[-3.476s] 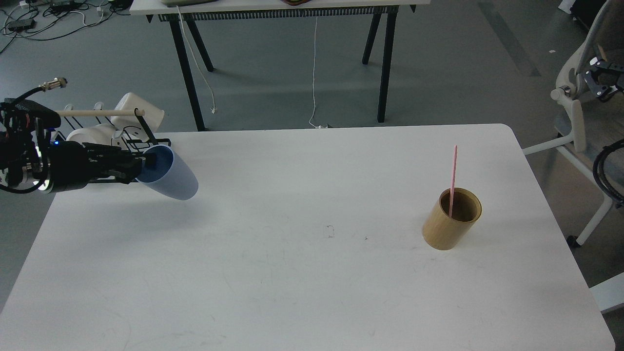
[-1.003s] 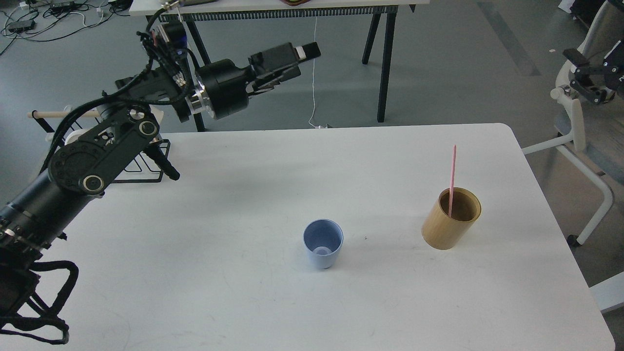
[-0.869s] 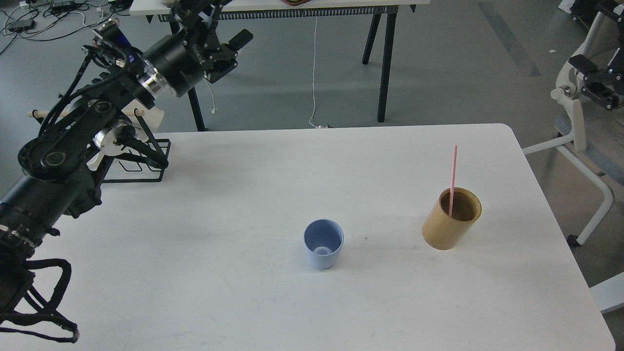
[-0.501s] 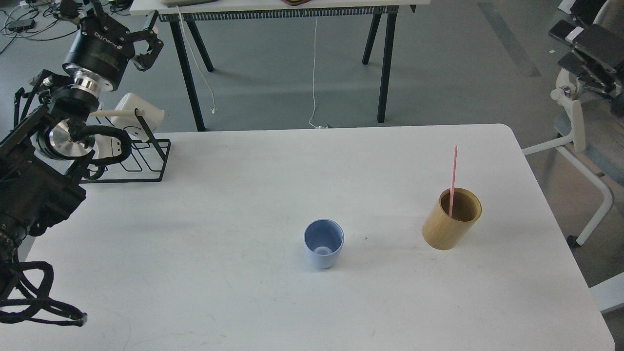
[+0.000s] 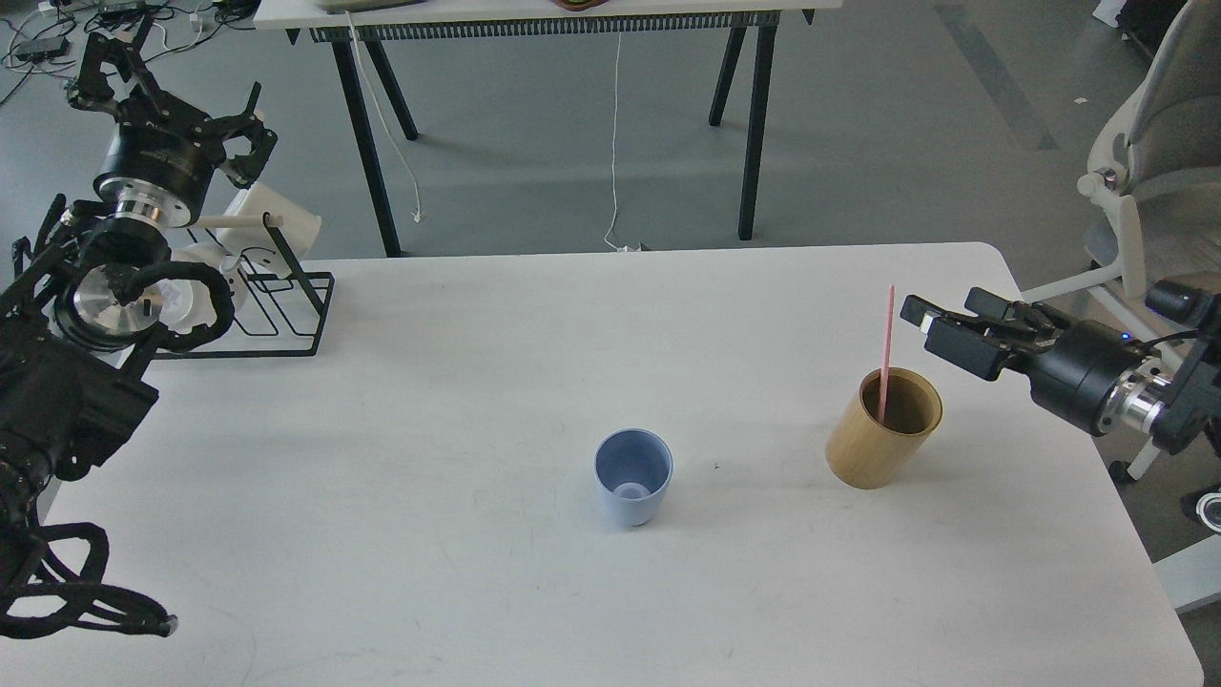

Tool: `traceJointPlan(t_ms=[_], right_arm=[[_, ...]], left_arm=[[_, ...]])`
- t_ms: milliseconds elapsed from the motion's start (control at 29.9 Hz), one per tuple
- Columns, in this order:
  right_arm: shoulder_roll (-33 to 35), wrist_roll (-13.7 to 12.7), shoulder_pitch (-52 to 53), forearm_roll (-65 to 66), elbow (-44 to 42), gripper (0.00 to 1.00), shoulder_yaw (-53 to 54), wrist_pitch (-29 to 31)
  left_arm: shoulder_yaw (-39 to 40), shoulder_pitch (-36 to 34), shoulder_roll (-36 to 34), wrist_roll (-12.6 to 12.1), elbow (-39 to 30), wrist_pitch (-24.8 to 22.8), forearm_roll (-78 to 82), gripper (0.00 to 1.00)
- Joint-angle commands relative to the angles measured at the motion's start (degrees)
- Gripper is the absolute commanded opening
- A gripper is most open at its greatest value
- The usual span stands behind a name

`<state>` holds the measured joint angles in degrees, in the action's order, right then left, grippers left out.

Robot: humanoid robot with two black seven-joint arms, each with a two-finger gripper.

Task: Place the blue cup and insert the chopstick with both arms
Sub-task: 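Reach the right gripper to the red stick in the tan cup, then grasp the red stick and pull it up out of the tan cup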

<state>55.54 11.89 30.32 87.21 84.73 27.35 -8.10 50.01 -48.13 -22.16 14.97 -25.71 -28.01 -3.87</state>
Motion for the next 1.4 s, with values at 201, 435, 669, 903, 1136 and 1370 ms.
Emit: traceJointPlan(t_ms=[201, 435, 669, 903, 1136, 1370], right_arm=[[-6.3, -1.1, 0.3, 2.5, -5.7, 0.67, -2.4, 0.3], [-7.3, -2.1, 1.0, 3.8, -7.6, 0.44, -3.7, 0.5], [-8.8, -3.7, 1.5, 3.9, -8.5, 0.35, -3.8, 0.8], [-8.8, -3.9, 3.0, 3.9, -8.6, 0.27, -4.9, 1.2], [-8.9, -4.0, 3.9, 3.9, -8.4, 0.04, -5.5, 1.9], [-8.0, -3.8, 4.0, 3.9, -7.2, 0.0, -5.4, 1.9]], left_arm=[[-0.2, 1.4, 0.0, -0.2, 0.0, 0.0, 0.2, 1.0], [-0.2, 1.5, 0.0, -0.1, 0.3, 0.0, 0.4, 1.0], [-0.3, 1.5, 0.1, 0.2, 0.8, 0.0, 0.4, 1.0], [-0.3, 1.4, 0.1, 0.3, 0.8, 0.0, 0.4, 1.0], [-0.3, 1.4, 0.2, 0.3, 0.8, 0.0, 0.4, 1.0], [-0.3, 1.3, -0.1, 0.3, 0.8, 0.0, 0.4, 1.0]])
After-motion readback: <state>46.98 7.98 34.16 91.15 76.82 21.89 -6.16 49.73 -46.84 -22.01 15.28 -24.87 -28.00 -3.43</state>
